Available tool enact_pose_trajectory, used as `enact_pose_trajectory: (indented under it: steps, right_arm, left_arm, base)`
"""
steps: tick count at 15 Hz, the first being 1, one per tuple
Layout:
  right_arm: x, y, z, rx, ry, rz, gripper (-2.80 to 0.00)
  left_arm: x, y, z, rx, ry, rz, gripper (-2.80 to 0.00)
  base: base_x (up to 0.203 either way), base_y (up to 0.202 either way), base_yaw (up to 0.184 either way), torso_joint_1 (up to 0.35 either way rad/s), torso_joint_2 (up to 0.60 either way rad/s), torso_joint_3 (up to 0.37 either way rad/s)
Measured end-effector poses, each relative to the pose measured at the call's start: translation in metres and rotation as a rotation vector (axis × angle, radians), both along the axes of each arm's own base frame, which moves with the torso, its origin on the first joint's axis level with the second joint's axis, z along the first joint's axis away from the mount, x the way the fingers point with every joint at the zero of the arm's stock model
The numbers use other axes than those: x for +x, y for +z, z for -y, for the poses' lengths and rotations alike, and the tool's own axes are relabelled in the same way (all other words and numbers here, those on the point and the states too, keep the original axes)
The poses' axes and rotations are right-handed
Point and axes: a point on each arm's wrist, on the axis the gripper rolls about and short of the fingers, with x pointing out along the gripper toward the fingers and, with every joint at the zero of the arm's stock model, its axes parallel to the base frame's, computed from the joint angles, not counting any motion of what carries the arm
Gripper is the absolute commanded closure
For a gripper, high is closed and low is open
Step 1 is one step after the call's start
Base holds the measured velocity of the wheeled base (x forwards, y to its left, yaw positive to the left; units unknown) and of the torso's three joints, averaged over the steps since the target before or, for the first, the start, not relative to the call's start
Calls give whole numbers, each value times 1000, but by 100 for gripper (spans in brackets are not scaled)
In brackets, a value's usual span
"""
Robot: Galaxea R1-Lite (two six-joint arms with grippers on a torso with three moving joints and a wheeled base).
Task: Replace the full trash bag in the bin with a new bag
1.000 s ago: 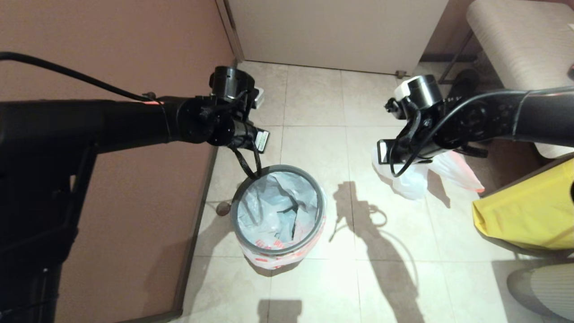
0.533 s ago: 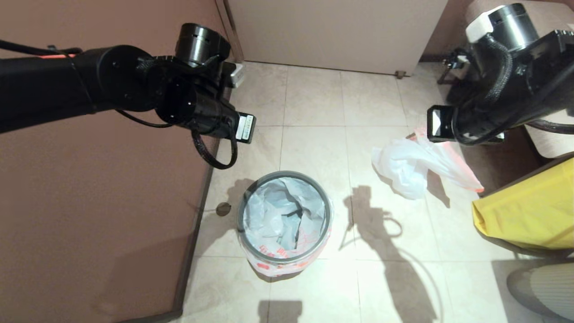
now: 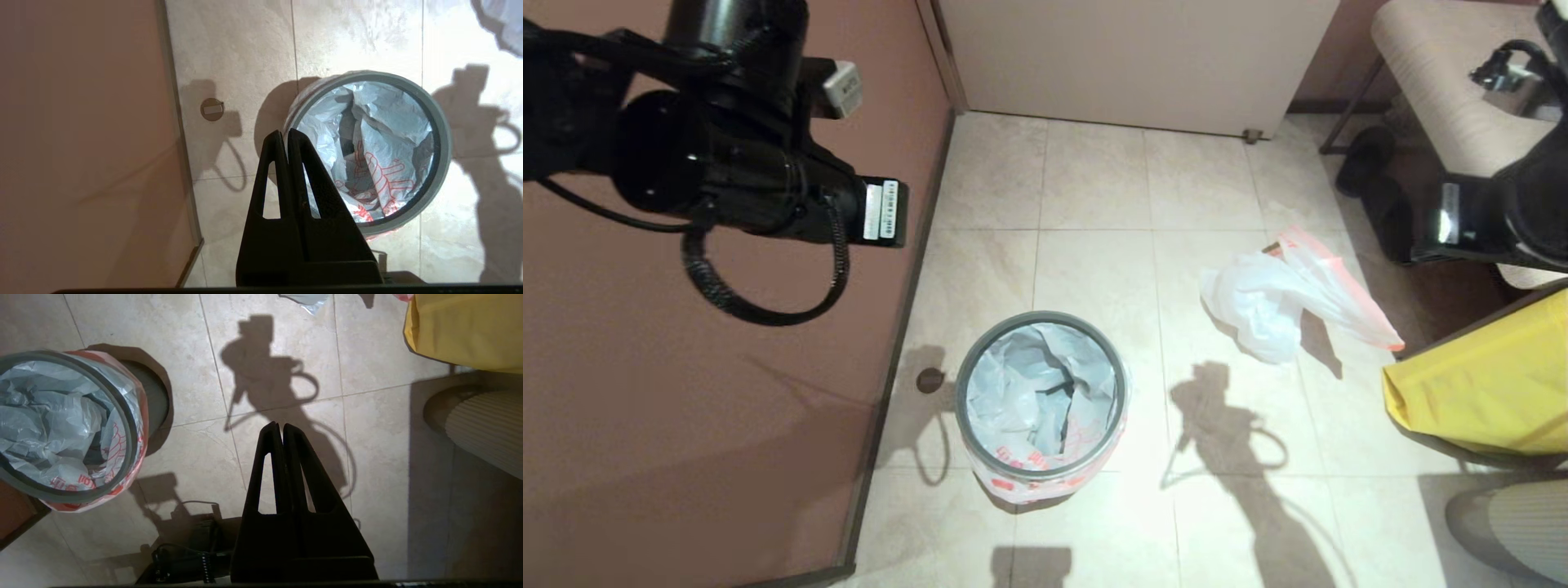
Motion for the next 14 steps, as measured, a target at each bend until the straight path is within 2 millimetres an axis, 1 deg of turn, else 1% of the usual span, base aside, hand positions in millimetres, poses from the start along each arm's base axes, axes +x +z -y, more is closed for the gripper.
enact_pose_trajectory:
  steps: [2, 4, 7, 10, 12, 14]
  right_arm:
    - [-23, 3, 10, 6, -7, 15, 0]
    - [-43, 4, 21, 12, -20, 25, 0]
    - [-71, 0, 35, 17, -43, 32, 0]
    - [-100, -1, 49, 38, -77, 67, 0]
    - [-121, 2, 58, 74, -104, 108, 0]
    - [-147, 6, 67, 108, -128, 155, 0]
  left_arm:
    - [-24, 7, -21, -17, 33, 24, 0]
    - [-45, 10, -42, -25, 79, 43, 0]
    - [-78, 10, -66, -31, 114, 68, 0]
    - [-108, 10, -85, -72, 115, 120, 0]
    - [-125, 7, -94, -91, 119, 141, 0]
    - [-145, 3, -102, -113, 124, 183, 0]
  base:
    - [0, 0, 0, 0, 0, 0]
    - [0, 0, 0, 0, 0, 0]
    - [0, 0, 0, 0, 0, 0]
    - [0, 0, 0, 0, 0, 0]
    - [0, 0, 0, 0, 0, 0]
    - [0, 0, 0, 0, 0, 0]
